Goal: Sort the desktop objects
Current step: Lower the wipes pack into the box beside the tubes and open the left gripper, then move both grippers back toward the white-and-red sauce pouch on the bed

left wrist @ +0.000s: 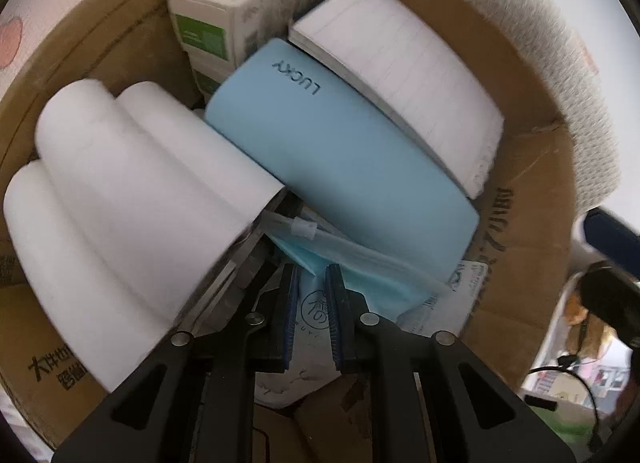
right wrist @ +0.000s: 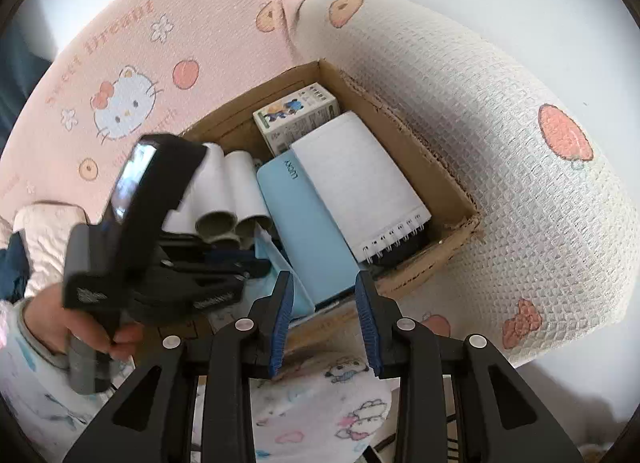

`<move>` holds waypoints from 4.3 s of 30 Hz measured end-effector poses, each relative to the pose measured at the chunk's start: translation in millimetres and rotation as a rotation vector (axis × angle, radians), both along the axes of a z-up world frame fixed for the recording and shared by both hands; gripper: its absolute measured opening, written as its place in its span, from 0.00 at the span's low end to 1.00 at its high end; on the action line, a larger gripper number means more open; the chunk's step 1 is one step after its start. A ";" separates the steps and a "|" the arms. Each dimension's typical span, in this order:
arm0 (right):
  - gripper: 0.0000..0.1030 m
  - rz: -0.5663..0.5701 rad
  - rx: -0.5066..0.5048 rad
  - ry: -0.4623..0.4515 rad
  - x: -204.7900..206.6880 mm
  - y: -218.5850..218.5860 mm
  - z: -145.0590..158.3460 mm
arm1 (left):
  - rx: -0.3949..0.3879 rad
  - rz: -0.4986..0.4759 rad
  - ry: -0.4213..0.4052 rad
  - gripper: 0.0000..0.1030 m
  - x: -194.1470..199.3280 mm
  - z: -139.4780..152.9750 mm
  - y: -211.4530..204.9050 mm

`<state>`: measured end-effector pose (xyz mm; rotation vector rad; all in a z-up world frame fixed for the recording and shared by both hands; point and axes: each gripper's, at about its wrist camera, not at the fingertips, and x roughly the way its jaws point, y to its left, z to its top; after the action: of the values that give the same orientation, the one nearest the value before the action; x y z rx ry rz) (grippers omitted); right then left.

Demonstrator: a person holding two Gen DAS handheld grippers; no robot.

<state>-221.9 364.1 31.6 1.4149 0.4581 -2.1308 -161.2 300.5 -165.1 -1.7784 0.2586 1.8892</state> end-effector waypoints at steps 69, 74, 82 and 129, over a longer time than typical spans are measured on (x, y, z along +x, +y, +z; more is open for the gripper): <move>0.59 -0.119 0.293 -0.466 -1.7 -91.7 -147.0 | 0.517 0.258 0.211 0.30 13.8 131.9 -184.1; 0.63 -0.171 0.127 -0.419 9.7 -73.2 -99.1 | 0.561 0.253 0.251 0.47 30.3 141.4 -193.7; 0.66 -0.135 -0.022 -0.332 38.1 -79.9 -39.2 | 0.596 0.281 0.309 0.51 55.0 149.9 -210.9; 0.67 0.379 -0.158 -0.039 205.4 -298.2 -127.0 | 0.491 1.083 0.606 0.18 110.0 22.2 -529.2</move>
<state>-16.5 65.8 -95.4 1.1733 0.4877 -1.7909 -51.2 -228.7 -142.9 -0.9816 -1.0830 2.8278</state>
